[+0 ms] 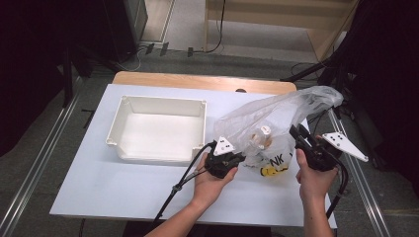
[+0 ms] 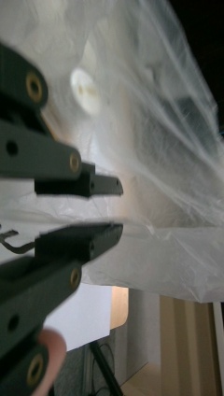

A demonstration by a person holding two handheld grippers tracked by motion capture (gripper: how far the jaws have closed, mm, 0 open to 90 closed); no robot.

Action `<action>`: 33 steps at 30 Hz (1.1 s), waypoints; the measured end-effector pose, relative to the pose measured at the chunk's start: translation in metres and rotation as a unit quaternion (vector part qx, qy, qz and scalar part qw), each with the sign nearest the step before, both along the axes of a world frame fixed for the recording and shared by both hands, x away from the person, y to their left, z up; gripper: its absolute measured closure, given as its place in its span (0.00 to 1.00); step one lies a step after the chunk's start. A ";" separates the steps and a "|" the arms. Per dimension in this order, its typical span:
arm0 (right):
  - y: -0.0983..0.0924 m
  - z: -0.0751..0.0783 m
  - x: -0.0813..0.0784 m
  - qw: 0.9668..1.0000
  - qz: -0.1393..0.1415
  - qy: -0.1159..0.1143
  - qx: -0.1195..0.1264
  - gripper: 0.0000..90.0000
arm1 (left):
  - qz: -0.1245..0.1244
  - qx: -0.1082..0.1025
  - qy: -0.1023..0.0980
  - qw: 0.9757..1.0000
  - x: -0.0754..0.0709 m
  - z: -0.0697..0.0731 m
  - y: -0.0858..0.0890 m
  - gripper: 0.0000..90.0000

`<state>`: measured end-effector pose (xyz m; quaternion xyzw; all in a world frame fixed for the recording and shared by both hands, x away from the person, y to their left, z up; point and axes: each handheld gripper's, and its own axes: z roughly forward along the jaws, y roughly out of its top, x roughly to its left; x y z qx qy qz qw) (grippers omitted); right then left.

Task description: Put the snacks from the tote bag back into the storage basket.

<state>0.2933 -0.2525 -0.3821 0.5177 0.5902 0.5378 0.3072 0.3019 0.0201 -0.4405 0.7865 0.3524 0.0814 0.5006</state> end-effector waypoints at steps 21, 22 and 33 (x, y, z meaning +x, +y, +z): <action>0.008 -0.051 0.023 0.997 -0.008 0.066 -0.028 1.00 | -0.012 -0.010 -0.021 1.000 -0.024 0.025 0.026 0.53; 0.008 -0.050 0.023 0.997 -0.009 0.065 -0.028 1.00 | -0.008 -0.013 -0.026 1.000 -0.027 0.030 0.034 0.51; 0.010 -0.047 0.019 0.998 -0.006 0.066 -0.024 1.00 | 0.048 -0.038 -0.081 0.995 -0.029 0.057 0.067 0.24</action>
